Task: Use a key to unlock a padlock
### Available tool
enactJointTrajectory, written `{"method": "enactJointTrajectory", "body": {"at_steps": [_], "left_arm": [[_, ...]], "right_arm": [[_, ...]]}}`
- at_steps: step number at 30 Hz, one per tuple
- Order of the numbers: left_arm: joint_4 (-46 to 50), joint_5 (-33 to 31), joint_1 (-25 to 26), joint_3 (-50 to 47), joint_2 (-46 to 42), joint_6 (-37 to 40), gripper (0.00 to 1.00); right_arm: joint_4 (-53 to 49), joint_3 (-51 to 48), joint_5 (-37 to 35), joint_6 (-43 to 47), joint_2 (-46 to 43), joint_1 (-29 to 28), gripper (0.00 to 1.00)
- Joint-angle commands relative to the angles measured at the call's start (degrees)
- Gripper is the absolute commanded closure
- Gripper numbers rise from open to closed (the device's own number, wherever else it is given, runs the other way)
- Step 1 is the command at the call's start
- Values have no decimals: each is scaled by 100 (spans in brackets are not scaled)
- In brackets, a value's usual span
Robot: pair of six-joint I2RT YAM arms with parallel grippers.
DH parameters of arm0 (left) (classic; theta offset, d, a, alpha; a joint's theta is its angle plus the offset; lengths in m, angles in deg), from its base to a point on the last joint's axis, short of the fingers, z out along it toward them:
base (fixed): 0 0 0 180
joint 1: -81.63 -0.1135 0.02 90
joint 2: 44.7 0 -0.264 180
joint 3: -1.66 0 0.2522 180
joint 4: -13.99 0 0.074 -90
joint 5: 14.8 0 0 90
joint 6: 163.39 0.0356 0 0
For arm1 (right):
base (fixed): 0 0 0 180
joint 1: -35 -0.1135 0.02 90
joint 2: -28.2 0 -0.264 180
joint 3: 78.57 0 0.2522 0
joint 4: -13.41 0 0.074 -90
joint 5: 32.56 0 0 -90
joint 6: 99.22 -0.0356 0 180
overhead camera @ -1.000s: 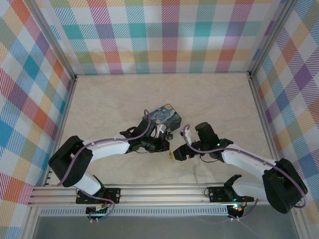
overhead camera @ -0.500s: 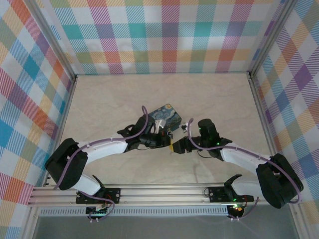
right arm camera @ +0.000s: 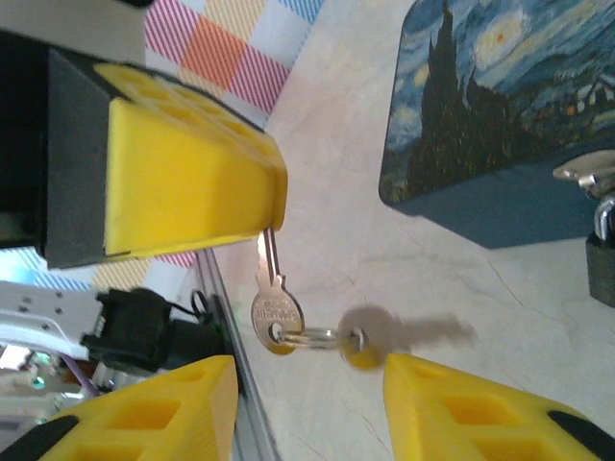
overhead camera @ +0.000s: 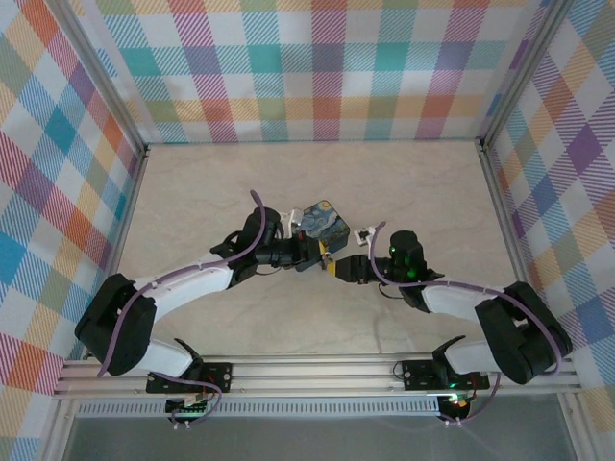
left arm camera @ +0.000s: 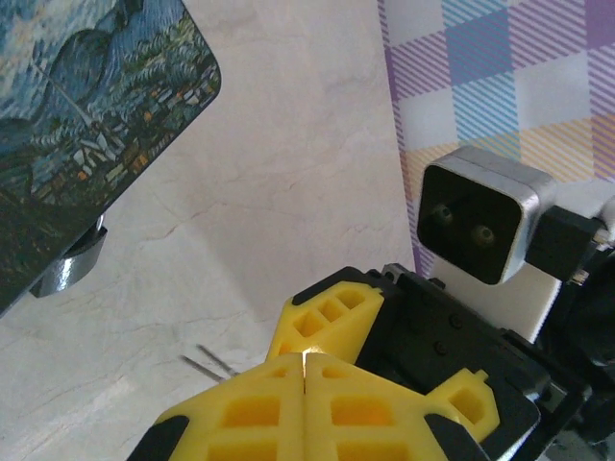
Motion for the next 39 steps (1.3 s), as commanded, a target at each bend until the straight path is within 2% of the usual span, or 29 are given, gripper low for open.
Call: {"method": "enactJointTrajectory", "body": {"at_steps": [1, 9, 15, 22, 25, 34, 39], "left_arm": [[-349, 5, -62, -76, -203, -170, 100], [-530, 67, -155, -232, -258, -283, 100], [-582, 70, -200, -275, -272, -314, 100], [-652, 112, -328, -295, -296, -335, 100], [-673, 142, -367, -288, -308, -350, 100], [-712, 173, -376, -267, -242, -377, 100], [-712, 163, -378, -278, -218, -377, 100]], "right_arm": [[1263, -108, -116, -778, 172, 36, 57], [1626, -128, -466, -1178, 343, 54, 60], [1689, -29, -210, -1246, 343, 49, 64], [1764, 1, -156, -1361, 506, 45, 63], [1942, 66, -103, -1453, 673, 39, 63], [3428, 67, 17, -2106, 1553, 44, 66], [3153, 59, -27, -1947, 1397, 19, 67]]}}
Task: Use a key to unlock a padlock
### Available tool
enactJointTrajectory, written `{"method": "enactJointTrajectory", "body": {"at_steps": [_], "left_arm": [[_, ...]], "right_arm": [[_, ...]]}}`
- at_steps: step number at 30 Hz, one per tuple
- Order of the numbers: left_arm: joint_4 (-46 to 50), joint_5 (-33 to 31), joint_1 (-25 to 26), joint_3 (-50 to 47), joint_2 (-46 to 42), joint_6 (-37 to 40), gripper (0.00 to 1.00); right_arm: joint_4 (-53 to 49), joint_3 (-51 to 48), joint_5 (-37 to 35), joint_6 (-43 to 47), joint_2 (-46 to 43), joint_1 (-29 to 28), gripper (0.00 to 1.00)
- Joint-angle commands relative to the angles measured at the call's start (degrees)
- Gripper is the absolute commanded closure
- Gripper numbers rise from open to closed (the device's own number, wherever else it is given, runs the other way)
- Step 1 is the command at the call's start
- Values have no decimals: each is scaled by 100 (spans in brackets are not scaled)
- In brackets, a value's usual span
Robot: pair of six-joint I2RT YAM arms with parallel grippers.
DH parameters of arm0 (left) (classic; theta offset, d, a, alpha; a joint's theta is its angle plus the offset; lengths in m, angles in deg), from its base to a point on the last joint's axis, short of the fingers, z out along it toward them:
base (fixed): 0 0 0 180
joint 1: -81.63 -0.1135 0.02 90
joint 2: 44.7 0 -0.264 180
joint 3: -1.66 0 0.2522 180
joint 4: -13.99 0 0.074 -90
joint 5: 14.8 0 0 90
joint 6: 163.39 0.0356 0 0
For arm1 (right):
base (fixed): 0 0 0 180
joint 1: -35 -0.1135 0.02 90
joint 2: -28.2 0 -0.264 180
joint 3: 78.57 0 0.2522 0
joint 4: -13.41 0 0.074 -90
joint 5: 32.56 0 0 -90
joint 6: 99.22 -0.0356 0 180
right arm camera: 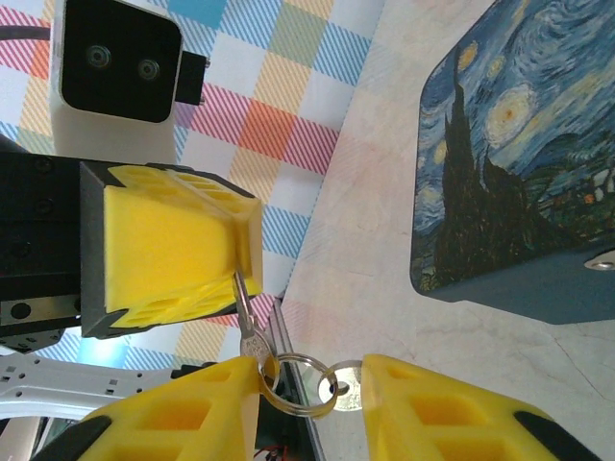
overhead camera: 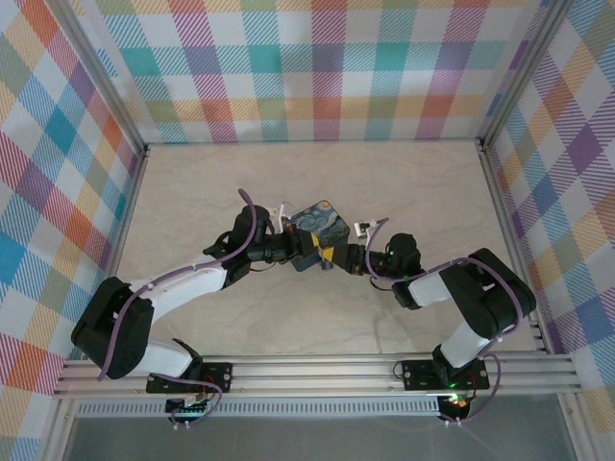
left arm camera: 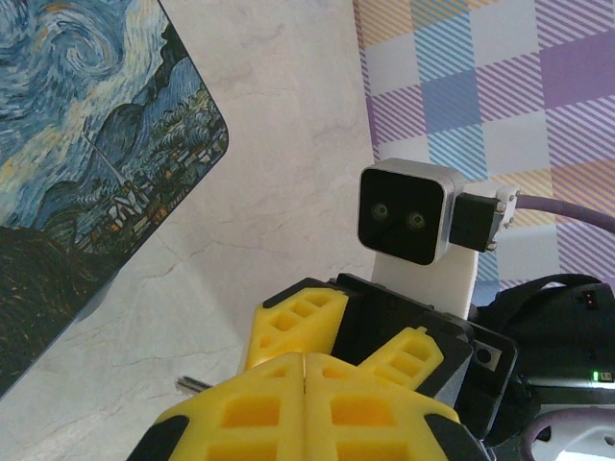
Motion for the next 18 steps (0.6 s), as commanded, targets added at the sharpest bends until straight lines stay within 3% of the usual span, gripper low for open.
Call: {"method": "enactJointTrajectory", "body": {"at_steps": [1, 6, 18], "left_arm": [[-220, 111, -40, -23, -79, -75, 100], [-294, 123, -40, 9, -10, -108, 100], [-364, 155, -40, 2, 15, -146, 100]], "right_arm": [[-5, 98, 35, 91, -252, -21, 67], [-653, 146, 39, 341, -632, -21, 67], [-231, 178, 88, 116, -391, -47, 68]]}}
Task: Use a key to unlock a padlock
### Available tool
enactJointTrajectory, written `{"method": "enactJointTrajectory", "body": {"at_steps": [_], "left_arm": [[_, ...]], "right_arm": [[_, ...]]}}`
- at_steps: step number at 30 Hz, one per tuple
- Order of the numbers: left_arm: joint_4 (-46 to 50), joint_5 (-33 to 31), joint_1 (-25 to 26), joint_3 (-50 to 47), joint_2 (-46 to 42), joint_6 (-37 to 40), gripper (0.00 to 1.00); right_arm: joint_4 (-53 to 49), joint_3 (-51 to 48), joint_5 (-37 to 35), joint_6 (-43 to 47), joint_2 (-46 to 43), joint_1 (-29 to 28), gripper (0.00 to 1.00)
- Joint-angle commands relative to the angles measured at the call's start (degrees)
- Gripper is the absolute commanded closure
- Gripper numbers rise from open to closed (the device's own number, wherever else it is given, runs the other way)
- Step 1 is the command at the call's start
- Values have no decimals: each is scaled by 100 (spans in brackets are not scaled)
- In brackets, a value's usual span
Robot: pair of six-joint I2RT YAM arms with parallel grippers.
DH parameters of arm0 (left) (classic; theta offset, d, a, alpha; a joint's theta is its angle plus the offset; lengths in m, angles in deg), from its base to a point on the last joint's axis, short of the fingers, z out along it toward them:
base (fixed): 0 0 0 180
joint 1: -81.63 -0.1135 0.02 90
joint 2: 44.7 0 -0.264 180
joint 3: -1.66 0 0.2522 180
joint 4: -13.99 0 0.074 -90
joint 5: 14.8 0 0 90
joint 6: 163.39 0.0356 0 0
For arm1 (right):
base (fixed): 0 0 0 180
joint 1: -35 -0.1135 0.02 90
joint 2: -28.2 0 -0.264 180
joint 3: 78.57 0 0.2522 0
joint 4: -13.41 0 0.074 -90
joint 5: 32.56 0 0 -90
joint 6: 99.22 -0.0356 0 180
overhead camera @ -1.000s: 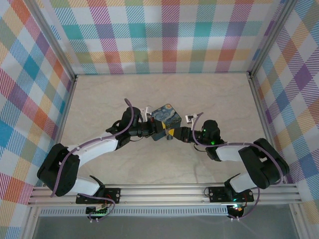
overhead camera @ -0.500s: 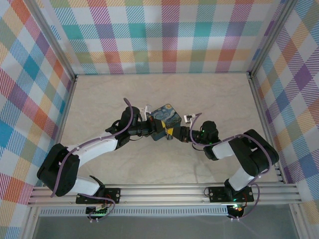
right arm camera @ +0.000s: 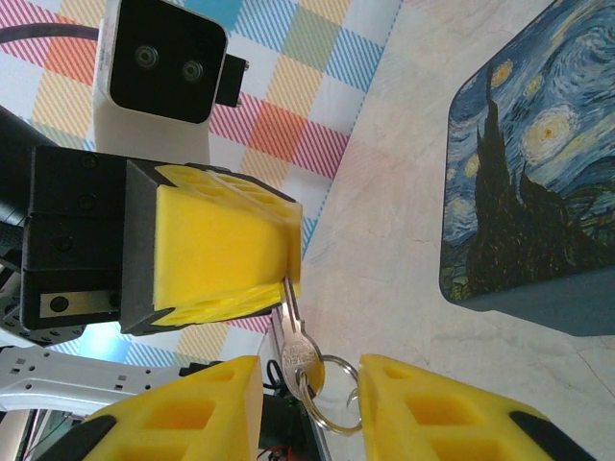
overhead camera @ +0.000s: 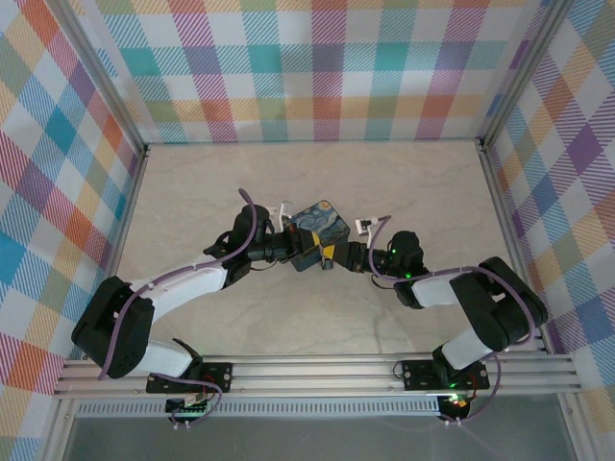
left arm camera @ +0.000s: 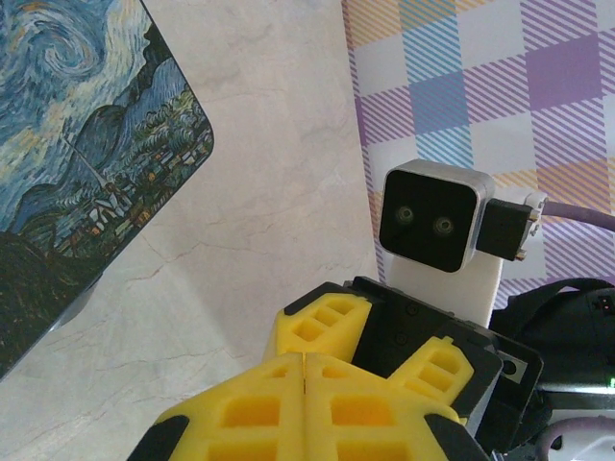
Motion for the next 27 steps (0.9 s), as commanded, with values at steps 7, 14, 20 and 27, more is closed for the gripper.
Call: {"method": "enactJointTrajectory", "body": {"at_steps": [7, 14, 20, 27], "left_arm": [[-310, 98, -40, -59, -3, -83, 100], [-368, 91, -40, -80, 25, -113, 100], [-421, 110, -40, -77, 53, -126, 100], [-434, 107, -41, -123, 56, -134, 100]], "right_arm": [[205, 223, 79, -33, 94, -100, 71], [248, 233, 132, -58, 107, -108, 76], [402, 254, 158, -129, 207, -115, 79], [416, 233, 127, -114, 207, -115, 88]]}}
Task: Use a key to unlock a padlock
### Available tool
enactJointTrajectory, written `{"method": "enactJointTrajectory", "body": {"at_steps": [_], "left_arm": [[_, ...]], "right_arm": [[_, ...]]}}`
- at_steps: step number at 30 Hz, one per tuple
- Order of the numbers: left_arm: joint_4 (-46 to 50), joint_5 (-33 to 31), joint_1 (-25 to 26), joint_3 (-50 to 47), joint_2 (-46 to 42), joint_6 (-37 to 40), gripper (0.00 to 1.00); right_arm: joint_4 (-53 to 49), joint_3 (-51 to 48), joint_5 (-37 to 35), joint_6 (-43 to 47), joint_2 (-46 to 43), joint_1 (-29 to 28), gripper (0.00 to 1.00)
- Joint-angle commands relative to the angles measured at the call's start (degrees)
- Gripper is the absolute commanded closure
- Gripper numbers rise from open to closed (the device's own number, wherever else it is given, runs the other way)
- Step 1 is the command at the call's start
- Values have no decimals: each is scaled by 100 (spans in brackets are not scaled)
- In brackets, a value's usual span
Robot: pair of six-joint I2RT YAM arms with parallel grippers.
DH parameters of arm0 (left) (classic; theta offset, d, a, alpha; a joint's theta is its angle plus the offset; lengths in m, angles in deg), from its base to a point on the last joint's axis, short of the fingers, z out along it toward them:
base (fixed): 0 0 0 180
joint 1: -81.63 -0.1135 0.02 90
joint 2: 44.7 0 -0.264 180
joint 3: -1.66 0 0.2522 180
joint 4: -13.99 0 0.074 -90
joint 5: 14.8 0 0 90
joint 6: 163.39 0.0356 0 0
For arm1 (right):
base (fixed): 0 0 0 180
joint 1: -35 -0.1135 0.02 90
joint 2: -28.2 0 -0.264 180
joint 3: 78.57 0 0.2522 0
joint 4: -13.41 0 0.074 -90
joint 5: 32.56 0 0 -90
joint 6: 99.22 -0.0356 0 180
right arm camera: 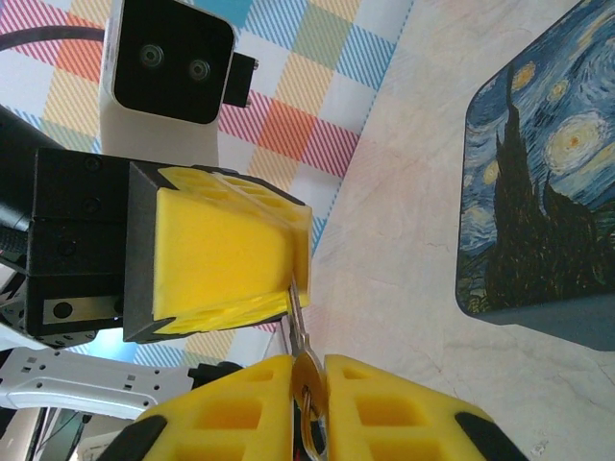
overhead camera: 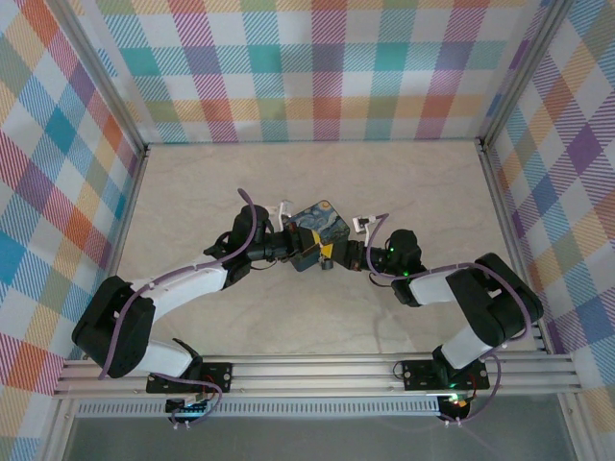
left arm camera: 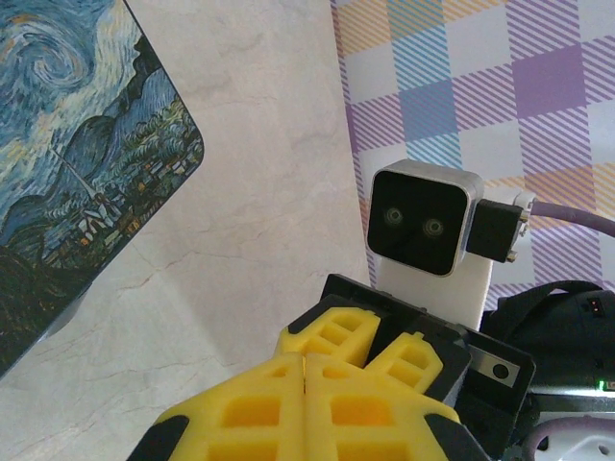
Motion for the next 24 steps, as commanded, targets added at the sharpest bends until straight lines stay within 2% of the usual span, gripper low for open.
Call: {"method": "enactJointTrajectory", "body": {"at_steps": [1, 7, 11, 15, 20, 24], "left_arm": [[-202, 109, -40, -74, 43, -26, 100], [7, 61, -40, -64, 39, 91, 99], [442, 51, -47, 46, -19, 397, 76], [1221, 152, -48, 309, -154, 1050, 58], [1867, 492, -48, 565, -76, 1792, 54], [1644, 698, -49, 559, 10, 1862, 56]], "right_arm": [[222, 86, 49, 28, 32, -35, 89], [-163, 42, 27, 225, -136, -27, 96], [-997, 57, 11, 608, -457, -34, 97], [-2767, 310, 47, 1435, -975, -38, 97], [-4448, 708, 269, 2373, -1382, -21, 96], [-4968, 892, 471, 2717, -1417, -25, 96]]}}
